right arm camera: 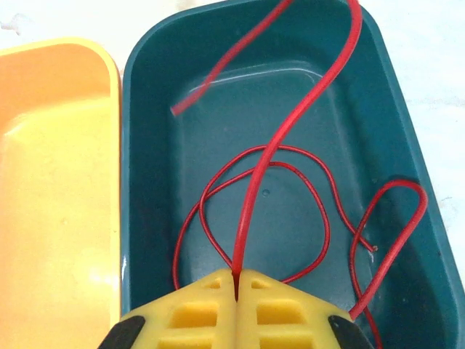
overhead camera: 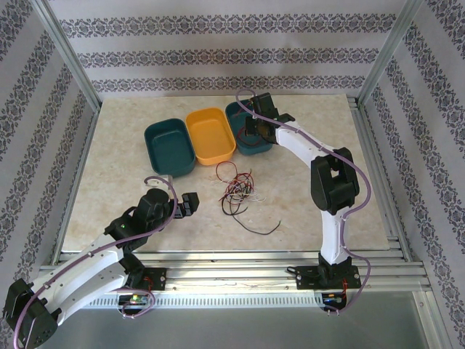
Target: Untangle the cables
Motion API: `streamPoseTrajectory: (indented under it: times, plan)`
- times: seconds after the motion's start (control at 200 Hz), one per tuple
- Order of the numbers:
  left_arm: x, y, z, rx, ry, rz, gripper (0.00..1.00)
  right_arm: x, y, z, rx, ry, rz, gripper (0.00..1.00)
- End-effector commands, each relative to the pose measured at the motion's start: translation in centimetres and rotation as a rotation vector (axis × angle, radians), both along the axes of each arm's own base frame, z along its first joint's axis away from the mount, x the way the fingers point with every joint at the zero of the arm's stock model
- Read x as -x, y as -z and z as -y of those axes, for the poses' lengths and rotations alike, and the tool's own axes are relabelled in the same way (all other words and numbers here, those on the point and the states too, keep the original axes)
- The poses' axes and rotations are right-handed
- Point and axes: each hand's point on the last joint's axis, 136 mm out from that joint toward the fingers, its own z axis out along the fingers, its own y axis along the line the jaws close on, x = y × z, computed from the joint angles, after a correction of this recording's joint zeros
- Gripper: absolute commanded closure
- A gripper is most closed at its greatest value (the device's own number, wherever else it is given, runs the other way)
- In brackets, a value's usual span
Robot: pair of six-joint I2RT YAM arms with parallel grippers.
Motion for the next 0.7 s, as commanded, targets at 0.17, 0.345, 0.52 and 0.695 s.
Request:
streamPoseTrajectory:
  times: [0.17,0.345,0.52,0.695]
  plan:
    - [-0.1,-0.4,0.5,0.02,0.016,0.019,0.01,-0.6,2.1,0.0,-0.002,0.023,-0.087,1.0]
    - [-0.1,-0.3,0.5,0.021,0.017,0.014,0.01,-1.1,3.6,-0.2,-0.018,0.033,-0.146,1.0]
    - [0.0,-0.3,0.6,0.026,0.019,0.014,0.01,-1.2,5.1,-0.5,-0.05,0.037,-0.196,1.0]
    - [0.0,-0.3,0.6,0.025,0.019,0.013,0.01,-1.5,6.1,-1.0,-0.091,0.025,-0.229,1.0]
